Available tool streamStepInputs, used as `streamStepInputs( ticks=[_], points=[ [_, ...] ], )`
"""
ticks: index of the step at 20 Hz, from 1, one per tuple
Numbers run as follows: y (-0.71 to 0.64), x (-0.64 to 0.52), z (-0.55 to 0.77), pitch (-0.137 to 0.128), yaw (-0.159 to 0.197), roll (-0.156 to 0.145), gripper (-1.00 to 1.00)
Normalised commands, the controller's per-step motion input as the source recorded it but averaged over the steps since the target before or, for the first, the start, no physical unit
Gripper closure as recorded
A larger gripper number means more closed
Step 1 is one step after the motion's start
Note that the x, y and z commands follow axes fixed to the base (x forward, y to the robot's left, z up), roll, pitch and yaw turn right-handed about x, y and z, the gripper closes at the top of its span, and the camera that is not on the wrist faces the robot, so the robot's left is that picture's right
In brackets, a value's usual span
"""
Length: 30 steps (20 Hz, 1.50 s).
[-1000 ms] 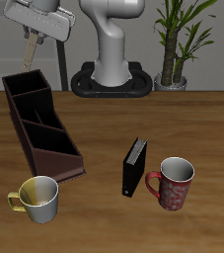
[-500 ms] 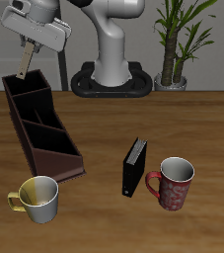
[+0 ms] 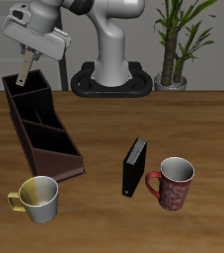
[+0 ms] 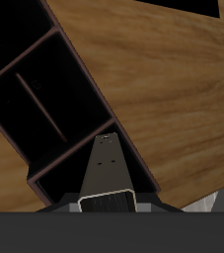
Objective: Place the yellow book into the right desk caddy's right compartment
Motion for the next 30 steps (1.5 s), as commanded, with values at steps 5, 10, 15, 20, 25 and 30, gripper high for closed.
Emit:
streamStepInputs(
  ticks=[5,10,15,20,25,30],
  points=[
    [-0.08,-0.04,-0.1,0.003,-0.026,-0.026,1.0],
    [-0.03,-0.07,-0.18,0.022,-0.028,-0.002,1.0],
    [0.08,0.03,-0.28,0.034,-0.01,0.005,1.0],
    [-0.05,0.07,-0.31,0.05,-0.005,-0.017,1.0],
    [-0.06,0.12,-0.3,0.054,-0.003,-0.028,1.0],
    [-0.18,0.04,-0.24,0.074,-0.041,-0.048,-1.0]
  ],
)
